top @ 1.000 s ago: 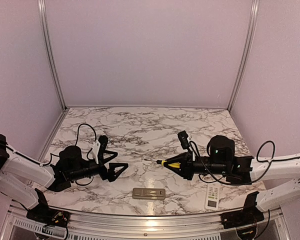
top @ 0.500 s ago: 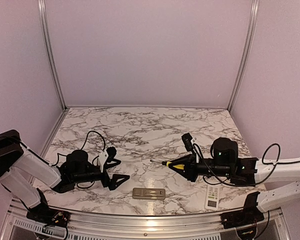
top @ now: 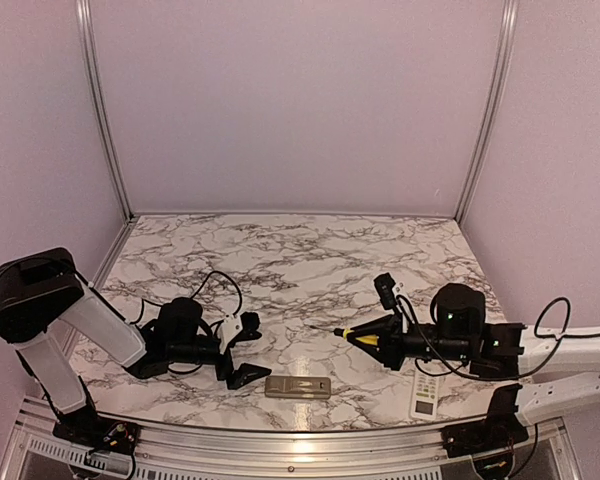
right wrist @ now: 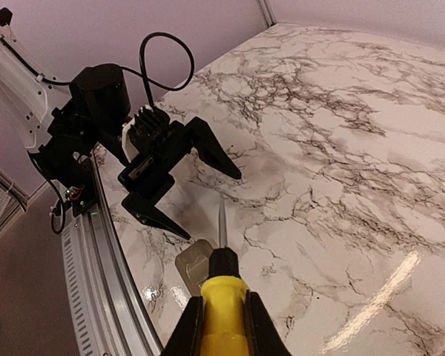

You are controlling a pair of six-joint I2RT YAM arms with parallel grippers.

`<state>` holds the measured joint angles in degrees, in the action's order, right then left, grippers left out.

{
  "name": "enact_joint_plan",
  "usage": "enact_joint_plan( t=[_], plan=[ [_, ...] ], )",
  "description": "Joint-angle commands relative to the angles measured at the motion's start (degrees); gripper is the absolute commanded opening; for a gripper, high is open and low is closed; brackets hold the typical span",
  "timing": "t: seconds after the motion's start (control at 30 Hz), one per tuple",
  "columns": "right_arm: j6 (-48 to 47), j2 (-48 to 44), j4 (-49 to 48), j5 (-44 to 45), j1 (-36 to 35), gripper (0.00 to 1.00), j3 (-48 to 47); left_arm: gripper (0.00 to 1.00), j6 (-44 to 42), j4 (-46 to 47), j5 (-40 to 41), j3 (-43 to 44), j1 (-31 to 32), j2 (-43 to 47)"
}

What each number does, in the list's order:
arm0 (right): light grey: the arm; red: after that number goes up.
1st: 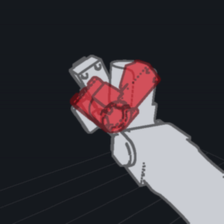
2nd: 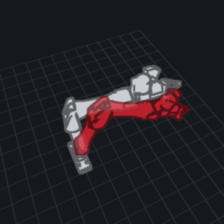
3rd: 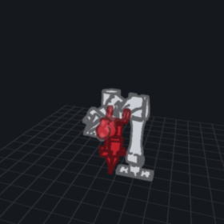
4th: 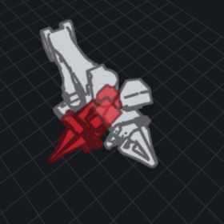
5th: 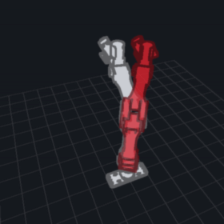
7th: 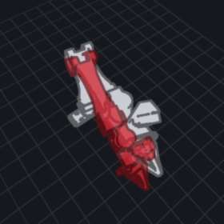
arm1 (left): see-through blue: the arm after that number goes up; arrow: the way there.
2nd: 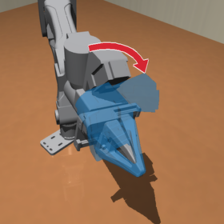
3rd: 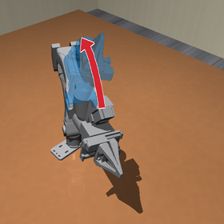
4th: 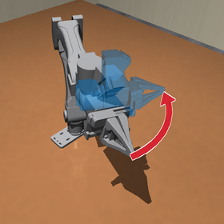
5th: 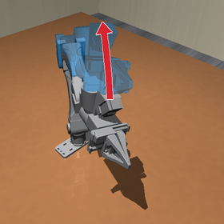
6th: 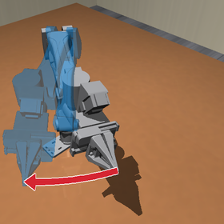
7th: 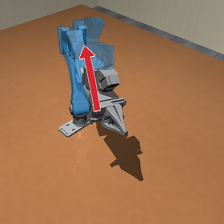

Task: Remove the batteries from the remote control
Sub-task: Pick up the remote control from the center of the board.

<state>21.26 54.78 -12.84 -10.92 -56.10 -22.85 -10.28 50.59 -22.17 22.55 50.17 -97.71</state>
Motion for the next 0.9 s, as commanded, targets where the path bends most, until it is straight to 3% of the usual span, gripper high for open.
enact_joint_plan(
  t=[0.0, 0.23, 0.87],
  plan=[
    [-0.01, -2.46, 0.77, 1.15, -0.35, 0.0, 0.64, 0.97, -4.39, -3.95, -7.85, 2.72, -0.28, -2.4],
    [-0.13, -4.13, 1.59, 1.55, -0.34, 0.0, 1.36, 0.94, -3.7, -2.56, -12.54, 2.27, 0.69, -3.26],
    [0.47, -4.53, 1.04, 1.34, -0.38, 0.0, 1.93, 0.87, -4.56, -0.88, -7.31, 2.84, 5.78, -7.79]
  ],
)
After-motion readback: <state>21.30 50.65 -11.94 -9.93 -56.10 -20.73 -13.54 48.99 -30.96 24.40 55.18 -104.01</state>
